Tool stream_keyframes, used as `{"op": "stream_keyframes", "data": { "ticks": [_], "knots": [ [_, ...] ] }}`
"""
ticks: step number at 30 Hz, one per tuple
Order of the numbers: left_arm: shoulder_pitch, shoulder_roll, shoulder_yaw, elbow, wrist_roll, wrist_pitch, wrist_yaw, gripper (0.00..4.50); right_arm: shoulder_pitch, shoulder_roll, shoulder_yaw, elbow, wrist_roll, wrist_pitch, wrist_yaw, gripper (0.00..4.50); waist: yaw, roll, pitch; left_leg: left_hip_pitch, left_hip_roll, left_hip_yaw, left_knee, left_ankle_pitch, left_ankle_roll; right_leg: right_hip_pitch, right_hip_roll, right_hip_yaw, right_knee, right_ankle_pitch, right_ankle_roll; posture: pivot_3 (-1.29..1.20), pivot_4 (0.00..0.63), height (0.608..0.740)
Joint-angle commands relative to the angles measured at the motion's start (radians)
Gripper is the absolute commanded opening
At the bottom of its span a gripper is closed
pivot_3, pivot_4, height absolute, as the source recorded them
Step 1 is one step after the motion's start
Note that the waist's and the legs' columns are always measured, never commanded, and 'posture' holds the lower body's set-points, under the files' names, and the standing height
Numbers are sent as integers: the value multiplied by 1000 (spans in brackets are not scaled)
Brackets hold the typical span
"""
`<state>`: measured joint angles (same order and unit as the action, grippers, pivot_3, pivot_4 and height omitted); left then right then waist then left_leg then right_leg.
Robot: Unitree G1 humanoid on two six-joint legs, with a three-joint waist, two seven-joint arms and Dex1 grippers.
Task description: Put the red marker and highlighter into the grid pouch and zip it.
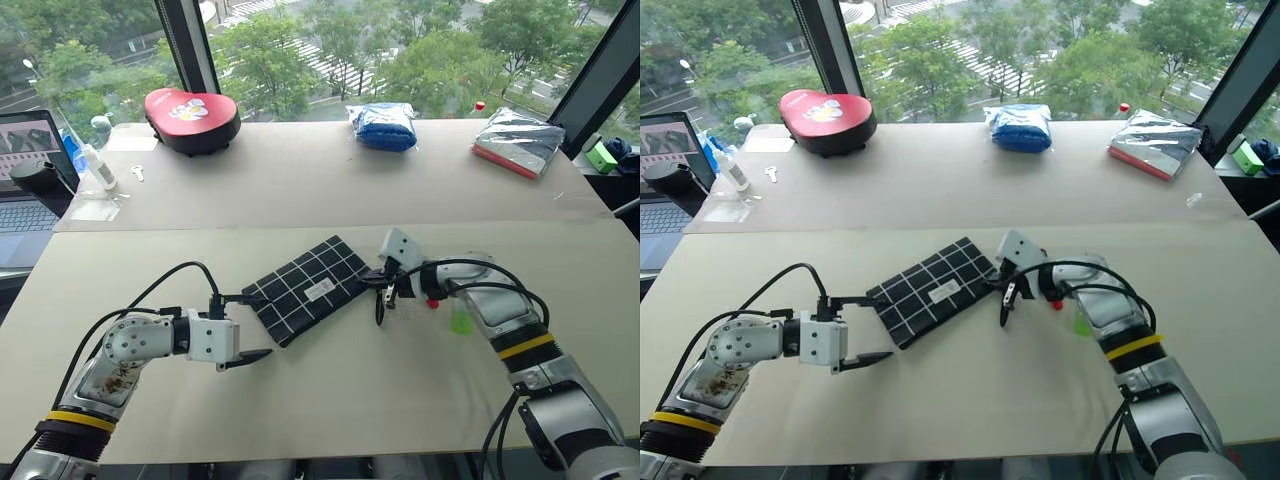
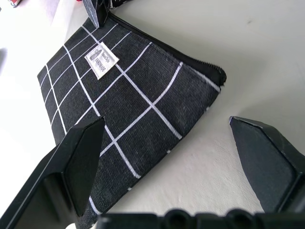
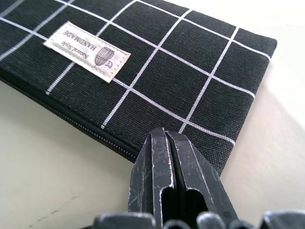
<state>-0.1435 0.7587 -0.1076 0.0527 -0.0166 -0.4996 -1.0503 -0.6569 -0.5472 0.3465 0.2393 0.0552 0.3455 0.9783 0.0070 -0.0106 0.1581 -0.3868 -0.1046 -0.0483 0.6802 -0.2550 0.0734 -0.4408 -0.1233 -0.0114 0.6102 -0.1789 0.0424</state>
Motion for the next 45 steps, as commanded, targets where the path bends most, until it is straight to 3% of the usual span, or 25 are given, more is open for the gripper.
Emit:
{"op": "stream_keyframes", "data": {
  "ticks": [1,12,26,30,39,45],
  "knots": [
    [-21,1,-9,5,5,-17,14,4500,12,-24,39,39,-94,-18,-25,44,1,0,0,1,0,0,0,0,0,0,0,0,0,0,0,0,150,740],
    [-26,-98,-103,-31,156,-36,154,4500,47,-30,11,-3,-87,21,-13,44,7,0,-1,6,-1,0,0,-3,5,3,0,0,0,0,0,0,150,740],
    [-56,-115,-129,50,246,-40,279,4500,60,-36,-4,-26,-79,42,-5,44,13,0,-2,8,-1,-1,0,-4,6,6,-1,0,0,0,0,0,150,740],
    [-74,-119,-147,80,224,-69,272,3383,64,-43,-12,-37,-71,47,0,0,13,0,-3,10,0,-1,0,-4,6,6,0,0,0,0,0,0,150,740],
    [-102,-128,-176,100,218,-83,268,39,90,-49,-21,-80,-58,74,9,0,14,1,-3,9,0,-1,0,-4,6,6,0,0,0,0,0,0,150,740],
    [-98,-122,-166,88,189,-34,247,15,83,-13,-85,-79,-14,127,-18,0,14,1,-3,9,-1,-1,0,-4,7,6,0,0,0,0,0,0,150,740]
  ]
}}
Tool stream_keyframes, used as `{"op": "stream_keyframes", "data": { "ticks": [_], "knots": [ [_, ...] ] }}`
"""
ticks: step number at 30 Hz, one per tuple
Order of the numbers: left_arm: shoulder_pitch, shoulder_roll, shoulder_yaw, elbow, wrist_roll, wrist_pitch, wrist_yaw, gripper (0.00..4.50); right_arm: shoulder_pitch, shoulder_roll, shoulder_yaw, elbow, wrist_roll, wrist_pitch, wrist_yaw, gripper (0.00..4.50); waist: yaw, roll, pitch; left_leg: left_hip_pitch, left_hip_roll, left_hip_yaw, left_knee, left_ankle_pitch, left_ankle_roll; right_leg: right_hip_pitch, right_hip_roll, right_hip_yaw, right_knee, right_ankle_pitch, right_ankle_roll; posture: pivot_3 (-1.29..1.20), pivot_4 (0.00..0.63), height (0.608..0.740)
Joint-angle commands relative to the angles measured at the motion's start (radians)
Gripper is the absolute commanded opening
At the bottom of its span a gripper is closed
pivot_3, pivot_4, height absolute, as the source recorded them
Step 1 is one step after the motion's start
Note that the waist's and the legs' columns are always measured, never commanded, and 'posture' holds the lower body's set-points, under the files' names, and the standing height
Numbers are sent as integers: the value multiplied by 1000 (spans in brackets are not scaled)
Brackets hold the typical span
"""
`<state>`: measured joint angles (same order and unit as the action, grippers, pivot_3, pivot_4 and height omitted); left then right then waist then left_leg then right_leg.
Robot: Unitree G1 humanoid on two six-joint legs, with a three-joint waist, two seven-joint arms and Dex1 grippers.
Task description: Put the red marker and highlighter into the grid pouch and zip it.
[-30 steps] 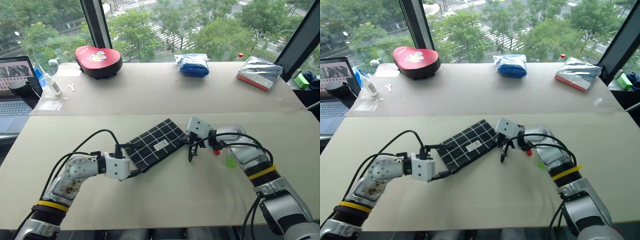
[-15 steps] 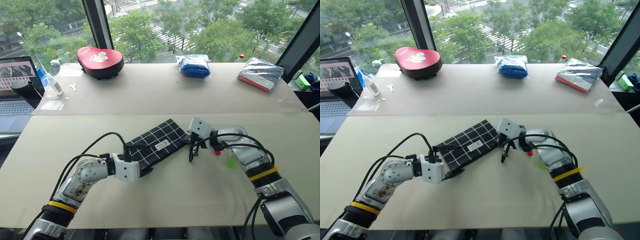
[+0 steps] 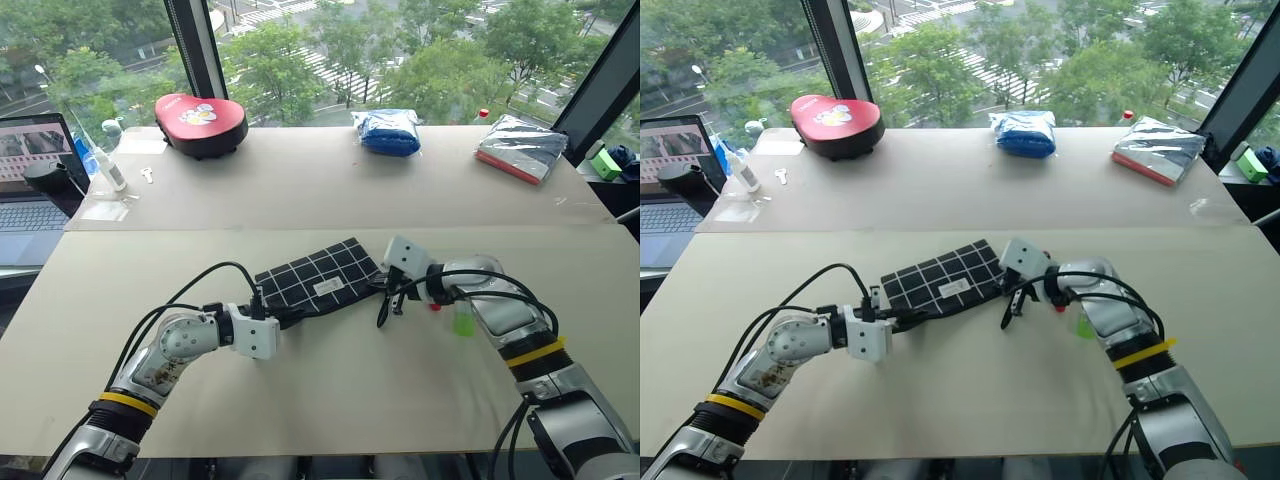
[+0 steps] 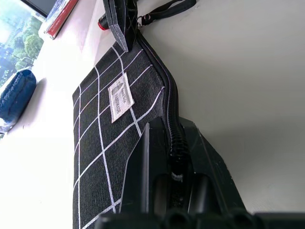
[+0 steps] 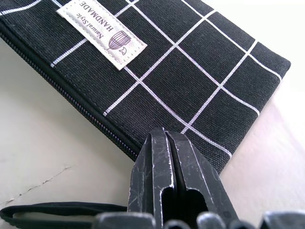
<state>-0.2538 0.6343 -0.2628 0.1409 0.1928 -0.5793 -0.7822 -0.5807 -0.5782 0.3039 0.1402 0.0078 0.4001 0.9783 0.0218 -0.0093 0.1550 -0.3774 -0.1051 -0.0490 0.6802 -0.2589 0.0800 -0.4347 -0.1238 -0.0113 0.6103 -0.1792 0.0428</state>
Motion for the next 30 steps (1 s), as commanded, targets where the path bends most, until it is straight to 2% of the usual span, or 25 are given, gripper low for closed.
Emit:
{"op": "stream_keyframes", "data": {
  "ticks": [1,5,10,15,19,25,30],
  "knots": [
    [18,6,-7,-6,-36,56,-32,4,-16,49,-93,40,77,125,-43,295,-1,0,0,0,0,0,0,0,0,0,0,0,0,0,0,0,150,740],
    [42,18,6,-18,-80,81,-58,0,-74,85,-230,46,176,254,-95,1471,-10,0,0,-3,0,0,0,0,0,0,0,1,1,0,0,0,150,740],
    [49,-3,37,-45,-127,126,-37,0,-55,28,-363,-69,349,465,-51,3180,-10,0,0,-9,0,0,-1,1,-2,-6,0,1,0,0,0,0,150,740],
    [38,-63,71,-95,-194,227,-4,0,-22,-59,-444,-129,426,512,-36,3180,-9,0,0,-12,0,0,0,0,0,-7,0,1,-1,0,0,0,150,740],
    [11,-144,107,-166,-282,360,35,0,8,-94,-388,-169,382,484,-83,3180,-10,0,0,-12,0,0,0,-1,2,-6,0,1,-1,0,0,0,150,740],
    [-13,-164,143,-213,-335,441,33,0,-34,8,-308,-88,311,434,-213,3180,-20,-1,1,-12,1,0,0,1,-2,-7,0,1,0,0,0,0,150,740],
    [9,-153,155,-212,-337,433,18,0,-74,34,-284,-36,283,402,-237,3180,-18,0,1,-12,0,0,0,4,-6,-7,0,2,0,0,0,0,150,740]
  ]
}}
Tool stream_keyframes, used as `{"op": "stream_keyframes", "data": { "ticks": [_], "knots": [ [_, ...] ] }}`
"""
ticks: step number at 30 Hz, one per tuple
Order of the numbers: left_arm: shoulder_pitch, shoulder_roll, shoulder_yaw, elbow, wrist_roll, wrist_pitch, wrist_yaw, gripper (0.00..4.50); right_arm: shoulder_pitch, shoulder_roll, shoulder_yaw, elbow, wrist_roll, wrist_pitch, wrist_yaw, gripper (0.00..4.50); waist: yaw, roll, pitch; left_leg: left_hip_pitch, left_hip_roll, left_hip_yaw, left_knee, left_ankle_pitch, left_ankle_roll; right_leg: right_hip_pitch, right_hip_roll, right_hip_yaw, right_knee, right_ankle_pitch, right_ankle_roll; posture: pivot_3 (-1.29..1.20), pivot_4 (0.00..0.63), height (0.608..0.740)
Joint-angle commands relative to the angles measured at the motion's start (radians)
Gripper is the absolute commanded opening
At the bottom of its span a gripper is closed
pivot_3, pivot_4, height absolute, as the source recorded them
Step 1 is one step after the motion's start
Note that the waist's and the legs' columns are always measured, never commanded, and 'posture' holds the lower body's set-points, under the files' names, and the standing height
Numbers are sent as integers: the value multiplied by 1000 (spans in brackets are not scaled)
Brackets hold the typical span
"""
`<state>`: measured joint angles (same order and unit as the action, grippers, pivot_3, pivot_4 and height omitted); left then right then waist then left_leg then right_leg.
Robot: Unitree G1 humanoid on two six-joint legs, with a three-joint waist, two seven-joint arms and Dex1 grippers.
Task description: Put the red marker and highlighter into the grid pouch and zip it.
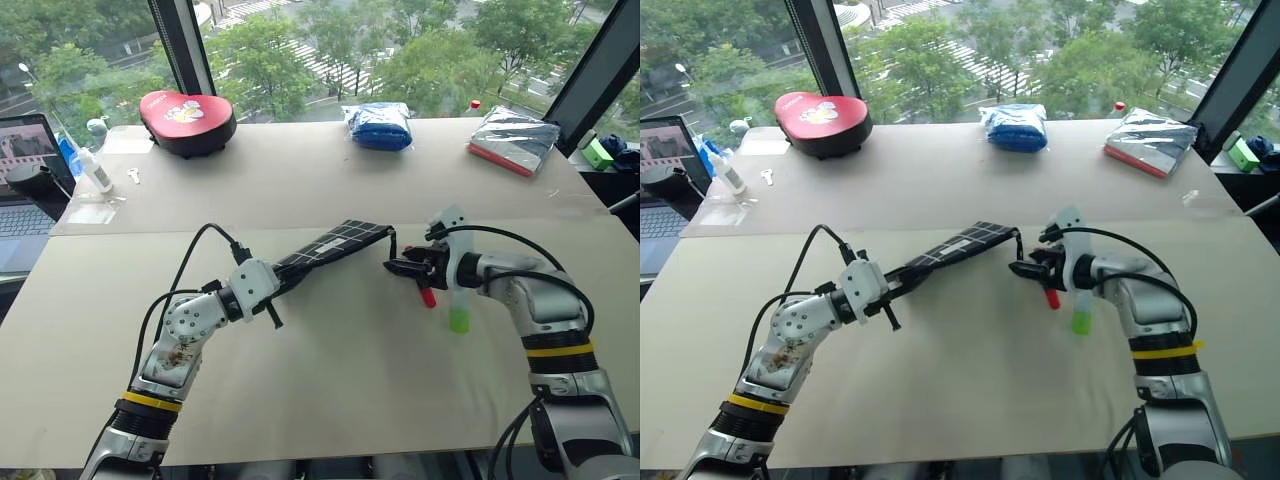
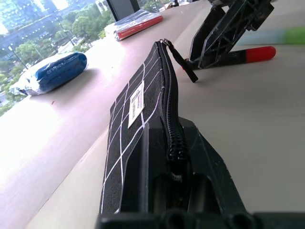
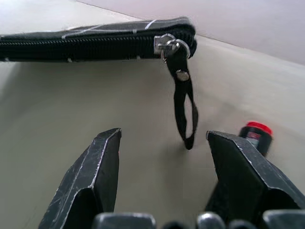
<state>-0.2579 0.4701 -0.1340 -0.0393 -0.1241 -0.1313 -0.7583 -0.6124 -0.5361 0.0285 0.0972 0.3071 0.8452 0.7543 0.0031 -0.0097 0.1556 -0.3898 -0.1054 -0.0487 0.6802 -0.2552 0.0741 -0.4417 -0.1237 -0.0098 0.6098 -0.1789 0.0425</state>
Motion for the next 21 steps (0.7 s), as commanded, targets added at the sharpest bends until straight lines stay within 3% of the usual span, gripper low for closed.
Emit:
{"op": "stream_keyframes", "data": {
  "ticks": [1,16,21],
  "knots": [
    [17,13,28,-31,-21,-18,-9,0,-48,-7,-5,19,-23,-50,-16,3180,3,0,0,0,0,0,0,0,0,0,0,0,0,0,0,0,150,740],
    [29,-11,23,-48,-22,-10,-7,0,-116,66,35,184,-88,-164,-34,3180,4,0,0,0,0,0,0,0,0,0,0,0,0,0,0,0,150,740],
    [32,-17,20,-53,-17,-7,-1,0,-126,79,35,191,-84,-186,-12,1841,5,0,0,0,0,0,0,0,0,0,0,0,0,0,0,0,150,740]
  ]
}}
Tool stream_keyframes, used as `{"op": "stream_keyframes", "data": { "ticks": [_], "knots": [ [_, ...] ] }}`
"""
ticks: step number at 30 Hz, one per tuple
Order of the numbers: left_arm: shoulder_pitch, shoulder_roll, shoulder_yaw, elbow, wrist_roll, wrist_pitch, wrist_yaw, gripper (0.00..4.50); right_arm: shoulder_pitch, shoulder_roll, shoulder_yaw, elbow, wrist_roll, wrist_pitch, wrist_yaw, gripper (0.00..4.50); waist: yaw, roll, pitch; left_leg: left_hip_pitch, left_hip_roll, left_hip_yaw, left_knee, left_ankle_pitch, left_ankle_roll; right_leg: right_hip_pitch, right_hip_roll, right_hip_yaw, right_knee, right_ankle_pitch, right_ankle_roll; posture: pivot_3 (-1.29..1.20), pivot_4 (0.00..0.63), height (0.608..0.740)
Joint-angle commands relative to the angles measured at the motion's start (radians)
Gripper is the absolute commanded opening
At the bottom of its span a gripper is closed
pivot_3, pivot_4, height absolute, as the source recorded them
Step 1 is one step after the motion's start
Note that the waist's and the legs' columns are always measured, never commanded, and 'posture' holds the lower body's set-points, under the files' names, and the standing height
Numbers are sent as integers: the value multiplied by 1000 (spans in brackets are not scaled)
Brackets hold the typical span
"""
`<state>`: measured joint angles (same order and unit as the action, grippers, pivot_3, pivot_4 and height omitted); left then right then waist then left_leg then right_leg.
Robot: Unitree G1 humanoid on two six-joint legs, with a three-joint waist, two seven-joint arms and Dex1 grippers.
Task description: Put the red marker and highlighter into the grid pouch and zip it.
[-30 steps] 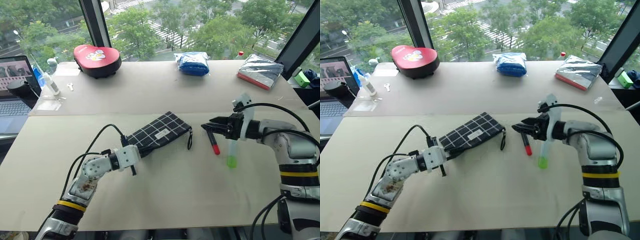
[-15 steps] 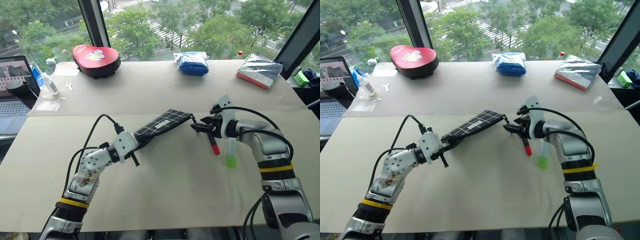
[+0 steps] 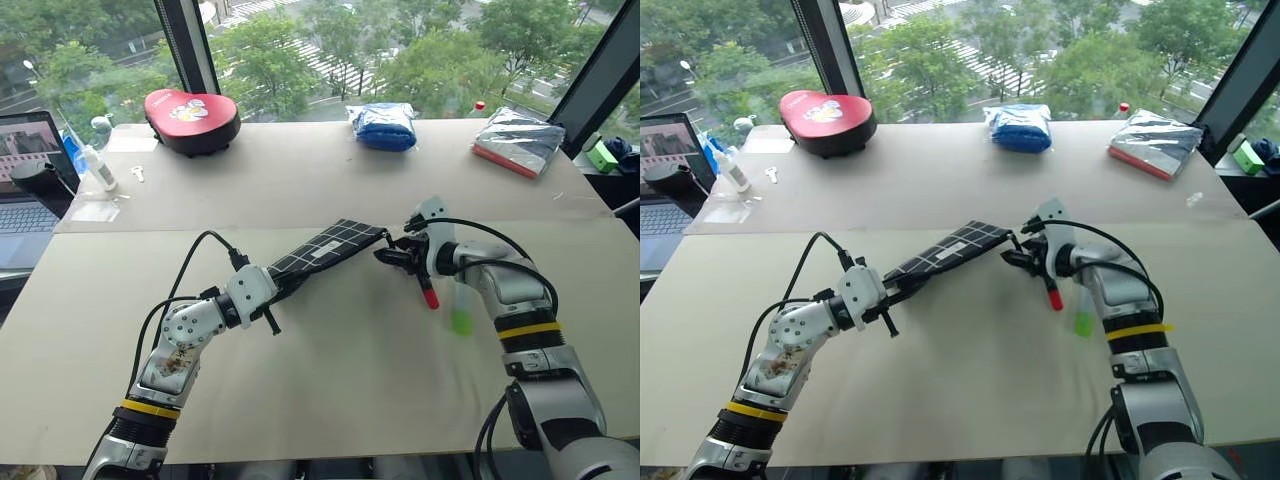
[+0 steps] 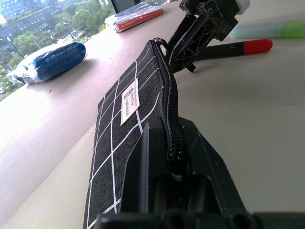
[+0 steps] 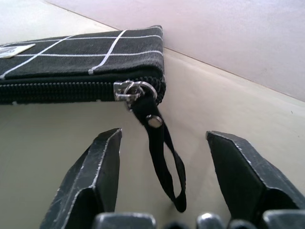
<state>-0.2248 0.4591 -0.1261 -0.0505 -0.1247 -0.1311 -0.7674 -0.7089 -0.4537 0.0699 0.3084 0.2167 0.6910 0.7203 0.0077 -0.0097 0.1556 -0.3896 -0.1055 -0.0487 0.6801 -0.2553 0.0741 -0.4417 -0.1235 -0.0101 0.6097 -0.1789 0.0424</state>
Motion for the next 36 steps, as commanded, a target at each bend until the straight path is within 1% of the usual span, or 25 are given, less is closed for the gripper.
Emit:
{"op": "stream_keyframes", "data": {
  "ticks": [1,2,4,5,14,18,21,24,27,30,32,36],
  "knots": [
    [1,-7,11,-41,-14,-9,8,0,-30,-4,-5,-25,8,-33,30,1455,0,0,0,0,0,0,0,0,0,0,0,0,0,0,0,0,150,740],
    [2,-8,10,-40,-13,-11,9,0,-28,-6,-3,-32,9,-34,39,1055,0,0,0,0,0,0,0,0,0,0,0,0,0,0,0,0,150,740],
    [3,-10,8,-37,-11,-14,9,0,-22,-8,2,-51,13,-30,55,531,-1,0,0,0,0,0,0,0,0,0,0,0,0,0,0,0,150,740],
    [3,-11,8,-36,-10,-16,9,0,-18,-10,4,-61,13,-29,63,48,-1,0,0,0,0,0,0,0,0,0,0,0,0,0,0,0,150,740],
    [-10,-28,-2,-13,-2,-29,7,0,8,-36,31,-117,-8,-21,89,20,0,0,0,0,0,0,0,0,0,0,0,0,0,0,0,0,150,740],
    [-25,-37,-6,2,0,-31,5,0,45,-69,56,-235,38,-5,174,20,1,0,0,0,0,0,0,0,0,0,0,0,0,0,0,0,150,740],
    [-32,-45,-9,11,0,-33,5,0,59,-72,87,-301,47,8,207,20,-1,0,0,0,0,0,0,0,0,0,0,0,0,0,0,0,150,740],
    [-37,-58,-18,21,0,-39,4,0,58,-60,137,-330,28,16,210,20,-3,0,0,0,0,0,0,0,0,0,0,0,0,0,0,0,150,740],
    [-43,-71,-24,29,4,-42,4,0,51,-55,171,-364,41,38,230,20,-2,0,0,0,0,0,0,0,0,0,0,0,0,0,0,0,150,740],
    [-48,-82,-27,35,4,-47,5,0,48,-77,219,-387,22,26,258,20,0,0,0,0,0,0,0,0,0,0,0,0,0,0,0,0,150,740],
    [-49,-86,-28,39,4,-51,6,0,46,-88,230,-385,14,16,268,20,2,0,0,0,0,0,0,0,0,0,0,0,0,0,0,0,150,740],
    [-49,-92,-26,49,2,-58,9,0,33,-81,226,-415,50,52,290,20,3,0,0,0,0,0,1,0,0,0,0,0,0,0,0,0,150,740]
  ]
}}
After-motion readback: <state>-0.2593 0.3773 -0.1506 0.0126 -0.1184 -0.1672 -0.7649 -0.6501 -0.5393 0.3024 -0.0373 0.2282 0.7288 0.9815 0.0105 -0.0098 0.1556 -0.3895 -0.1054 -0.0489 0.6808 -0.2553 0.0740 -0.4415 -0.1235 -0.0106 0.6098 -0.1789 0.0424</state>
